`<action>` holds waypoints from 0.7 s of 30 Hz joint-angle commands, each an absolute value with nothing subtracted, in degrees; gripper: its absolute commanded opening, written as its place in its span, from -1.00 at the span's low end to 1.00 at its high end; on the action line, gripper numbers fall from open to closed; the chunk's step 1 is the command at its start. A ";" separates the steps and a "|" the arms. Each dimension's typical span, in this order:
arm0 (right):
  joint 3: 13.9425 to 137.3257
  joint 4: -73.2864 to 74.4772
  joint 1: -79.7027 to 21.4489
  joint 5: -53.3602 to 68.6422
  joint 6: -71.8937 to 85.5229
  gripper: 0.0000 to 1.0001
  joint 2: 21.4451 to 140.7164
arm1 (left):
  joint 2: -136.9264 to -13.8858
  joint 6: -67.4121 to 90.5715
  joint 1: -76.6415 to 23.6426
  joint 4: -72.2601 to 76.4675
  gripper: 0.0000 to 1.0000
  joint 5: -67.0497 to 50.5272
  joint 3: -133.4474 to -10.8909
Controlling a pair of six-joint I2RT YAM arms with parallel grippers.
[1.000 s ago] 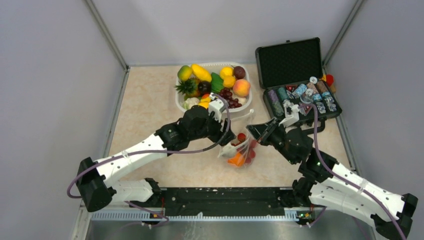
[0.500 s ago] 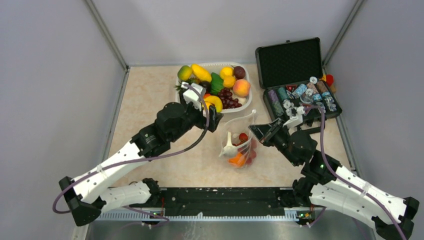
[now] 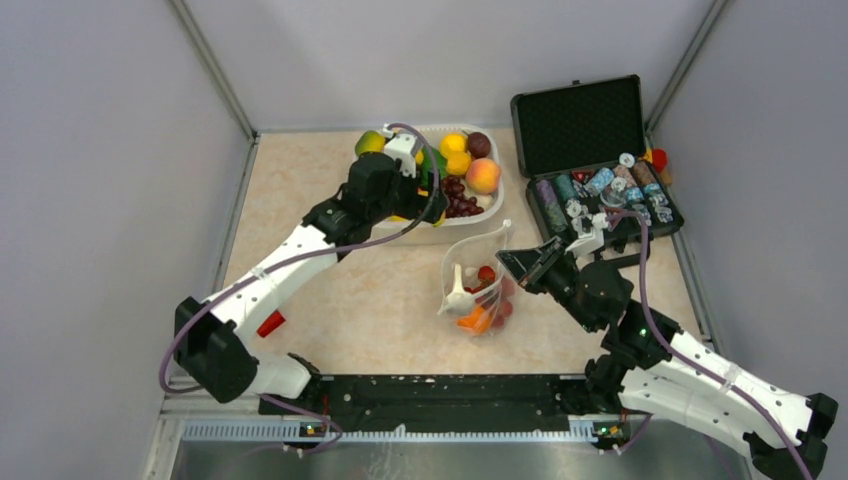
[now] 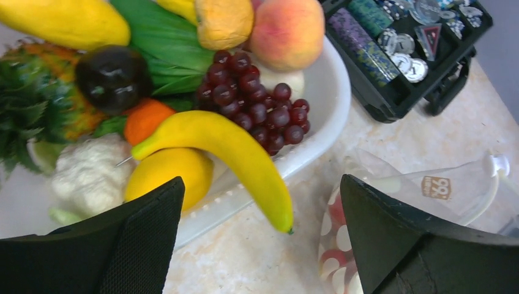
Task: Place the food in the zip-top bag and seal the zipper
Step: Pick up the fake fruit from the zipper food storage bag.
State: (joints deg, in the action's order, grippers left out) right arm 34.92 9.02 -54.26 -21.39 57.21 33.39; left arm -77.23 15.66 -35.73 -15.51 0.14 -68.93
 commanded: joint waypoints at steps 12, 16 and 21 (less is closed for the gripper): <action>35.16 6.99 -54.51 -21.93 57.74 -1.00 32.71 | -88.21 18.09 -35.68 -19.63 0.57 -5.24 -75.69; 35.24 7.36 -54.54 -22.13 57.83 -1.00 32.68 | -89.61 18.54 -35.74 -20.93 0.41 -6.00 -75.59; 35.17 7.73 -54.57 -22.69 57.92 -1.00 32.42 | -88.98 18.07 -35.73 -21.27 0.13 -6.49 -74.78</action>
State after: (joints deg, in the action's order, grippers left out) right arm 34.92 9.08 -54.26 -21.56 57.30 33.39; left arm -89.65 18.20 -35.73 -21.89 -5.26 -73.36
